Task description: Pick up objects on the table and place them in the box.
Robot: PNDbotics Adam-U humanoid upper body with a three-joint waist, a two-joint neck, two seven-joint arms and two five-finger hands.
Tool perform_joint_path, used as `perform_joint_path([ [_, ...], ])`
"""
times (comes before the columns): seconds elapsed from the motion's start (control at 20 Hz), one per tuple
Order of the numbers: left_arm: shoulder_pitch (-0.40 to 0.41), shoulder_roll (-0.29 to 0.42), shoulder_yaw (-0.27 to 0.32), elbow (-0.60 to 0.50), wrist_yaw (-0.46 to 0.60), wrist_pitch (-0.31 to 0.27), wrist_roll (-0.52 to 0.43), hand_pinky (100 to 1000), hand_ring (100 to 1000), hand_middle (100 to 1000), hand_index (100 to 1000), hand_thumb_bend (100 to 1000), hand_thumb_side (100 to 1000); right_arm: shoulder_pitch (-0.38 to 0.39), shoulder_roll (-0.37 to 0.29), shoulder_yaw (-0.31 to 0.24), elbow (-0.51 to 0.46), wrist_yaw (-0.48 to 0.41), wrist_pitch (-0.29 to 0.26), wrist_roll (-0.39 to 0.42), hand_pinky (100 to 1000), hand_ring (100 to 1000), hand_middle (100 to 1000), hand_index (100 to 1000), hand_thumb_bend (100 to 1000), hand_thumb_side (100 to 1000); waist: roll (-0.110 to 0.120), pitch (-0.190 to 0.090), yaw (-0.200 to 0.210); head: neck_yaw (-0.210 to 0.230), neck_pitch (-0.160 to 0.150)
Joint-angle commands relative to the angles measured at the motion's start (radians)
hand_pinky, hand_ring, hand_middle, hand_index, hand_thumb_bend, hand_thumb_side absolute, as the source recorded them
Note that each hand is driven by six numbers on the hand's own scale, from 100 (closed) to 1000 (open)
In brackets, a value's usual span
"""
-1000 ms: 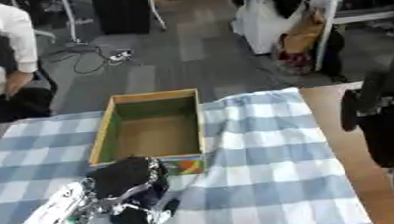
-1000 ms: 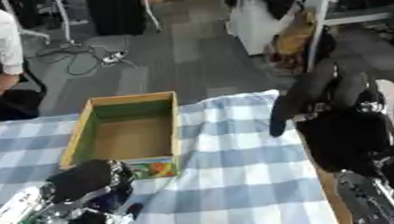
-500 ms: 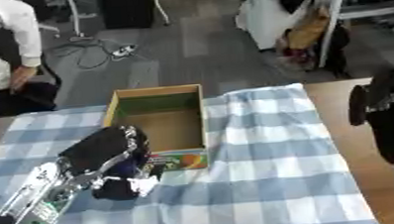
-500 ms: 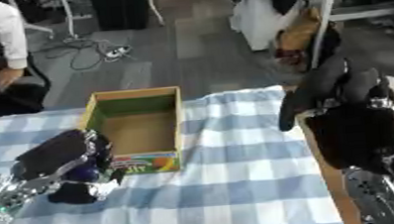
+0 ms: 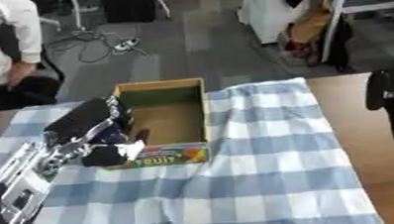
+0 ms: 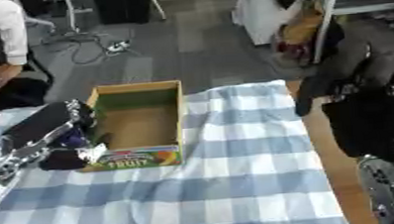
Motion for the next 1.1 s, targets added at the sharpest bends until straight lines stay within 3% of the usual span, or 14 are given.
perform_joint_path([
  [0.05, -0.045, 0.037, 0.027, 0.024, 0.011, -0.003, 0.008, 100, 100, 100, 100, 100, 567, -0.014, -0.004, -0.007, -0.011, 0.007, -0.242, 0.249, 522, 644, 669, 700, 100, 807, 0.001, -0.01, -0.005, 0.009, 0.001],
  [0.5, -0.132, 0.019, 0.061, 0.153, -0.076, -0.047, 0.055, 100, 100, 100, 100, 100, 574, -0.046, 0.014, 0.002, -0.011, 0.013, -0.218, 0.262, 521, 647, 669, 701, 100, 813, 0.002, 0.011, -0.036, 0.033, -0.041],
  [0.75, -0.178, 0.022, 0.105, 0.238, -0.157, -0.063, 0.136, 100, 100, 100, 100, 100, 586, -0.101, 0.035, 0.013, -0.011, 0.011, -0.188, 0.279, 517, 649, 667, 700, 100, 818, 0.015, 0.056, -0.082, 0.039, -0.119],
  [1.1, -0.226, 0.01, 0.168, 0.342, -0.248, -0.095, 0.314, 100, 100, 100, 100, 100, 631, -0.172, 0.05, 0.039, -0.011, 0.03, -0.167, 0.291, 514, 649, 664, 700, 100, 823, 0.04, 0.119, -0.134, 0.037, -0.189],
])
